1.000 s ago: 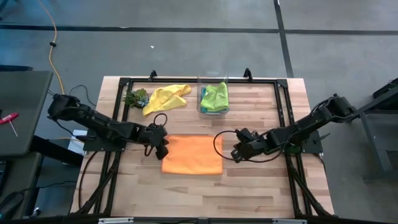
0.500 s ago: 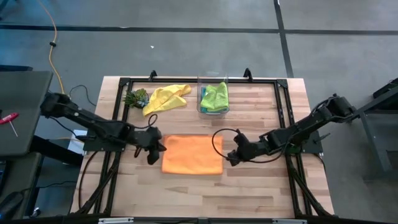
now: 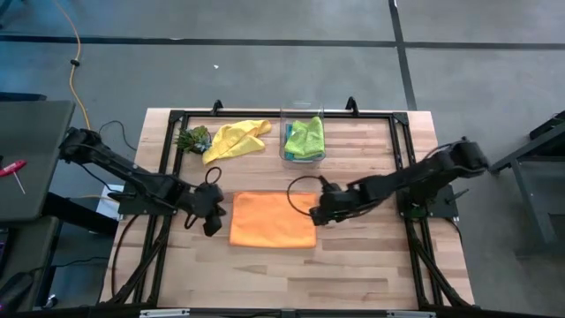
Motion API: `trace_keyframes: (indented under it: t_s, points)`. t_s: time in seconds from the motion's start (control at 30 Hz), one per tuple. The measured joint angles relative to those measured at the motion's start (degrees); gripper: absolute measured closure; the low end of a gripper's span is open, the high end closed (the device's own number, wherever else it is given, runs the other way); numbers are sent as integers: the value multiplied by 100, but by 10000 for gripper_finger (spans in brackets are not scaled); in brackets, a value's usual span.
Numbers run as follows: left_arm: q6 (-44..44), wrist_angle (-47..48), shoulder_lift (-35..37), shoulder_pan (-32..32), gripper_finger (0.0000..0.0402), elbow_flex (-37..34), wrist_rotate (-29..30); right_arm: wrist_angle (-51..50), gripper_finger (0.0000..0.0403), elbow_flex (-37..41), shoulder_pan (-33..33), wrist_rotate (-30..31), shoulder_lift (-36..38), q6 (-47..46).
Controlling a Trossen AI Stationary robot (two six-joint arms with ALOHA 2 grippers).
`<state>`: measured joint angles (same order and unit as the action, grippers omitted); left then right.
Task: Fold microfiber towels
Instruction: Fold the orange microfiber cloth
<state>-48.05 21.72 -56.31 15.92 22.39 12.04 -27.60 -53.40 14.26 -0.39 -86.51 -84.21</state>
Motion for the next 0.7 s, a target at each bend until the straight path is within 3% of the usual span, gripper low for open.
trace_keyframes:
  t_s: [0.4,0.7]
  points:
    - [-127,391,-59,-2,402,-2,-27,-151,199,-1090,-37,-6,-1884,-593]
    - [-4,402,-59,-4,402,-2,21,-280,199,-1124,-33,193,-2091,-1151]
